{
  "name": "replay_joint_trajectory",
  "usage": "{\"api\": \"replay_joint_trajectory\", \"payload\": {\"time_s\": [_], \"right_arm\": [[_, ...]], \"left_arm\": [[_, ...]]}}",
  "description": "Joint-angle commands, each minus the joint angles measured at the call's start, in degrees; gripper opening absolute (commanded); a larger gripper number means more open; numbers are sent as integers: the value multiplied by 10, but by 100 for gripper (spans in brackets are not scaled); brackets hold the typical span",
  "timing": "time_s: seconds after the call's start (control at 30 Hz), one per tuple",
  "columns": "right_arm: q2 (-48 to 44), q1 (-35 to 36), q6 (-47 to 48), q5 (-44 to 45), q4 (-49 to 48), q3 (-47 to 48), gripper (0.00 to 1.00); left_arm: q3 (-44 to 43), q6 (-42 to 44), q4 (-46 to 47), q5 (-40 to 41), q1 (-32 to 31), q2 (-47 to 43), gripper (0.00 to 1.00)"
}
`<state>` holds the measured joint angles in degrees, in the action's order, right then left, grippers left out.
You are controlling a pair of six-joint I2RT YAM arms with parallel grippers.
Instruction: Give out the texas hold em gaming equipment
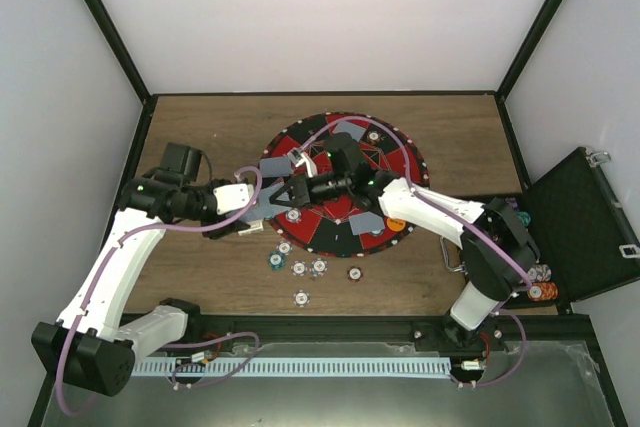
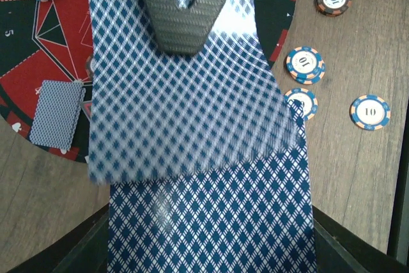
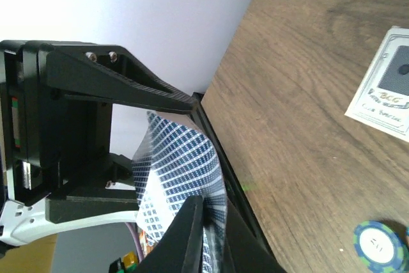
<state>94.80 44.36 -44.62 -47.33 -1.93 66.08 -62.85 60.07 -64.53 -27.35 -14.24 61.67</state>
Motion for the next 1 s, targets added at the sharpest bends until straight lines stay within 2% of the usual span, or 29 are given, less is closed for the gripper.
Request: {"api": "replay_joint_trajectory", "payload": {"time_s": [0.0,0.13,0.27,0.43,0.57,0.83,0.97], "right_arm": [[-23,-28,10,22,47,-16,4],[-44,-70,24,12,65,-20,1],[-46,-143,50,-7,91,-12,1],[32,-246,94,-2,129,49,1],[155,-298,130,37,170,166,1],[412,-323,159,104,296,516,1],[481,-325,153,119,316,601,5]], "left_arm": [[-2,7,27,-27,1,-8,4],[0,7,29,-24,1,-7,4],[1,7,30,-20,1,-5,4],[-1,3,27,-24,1,-5,4],[-6,2,19,-26,1,-4,4],[-10,1,5,-21,1,-5,4],[-13,3,1,-20,1,-3,4]]}}
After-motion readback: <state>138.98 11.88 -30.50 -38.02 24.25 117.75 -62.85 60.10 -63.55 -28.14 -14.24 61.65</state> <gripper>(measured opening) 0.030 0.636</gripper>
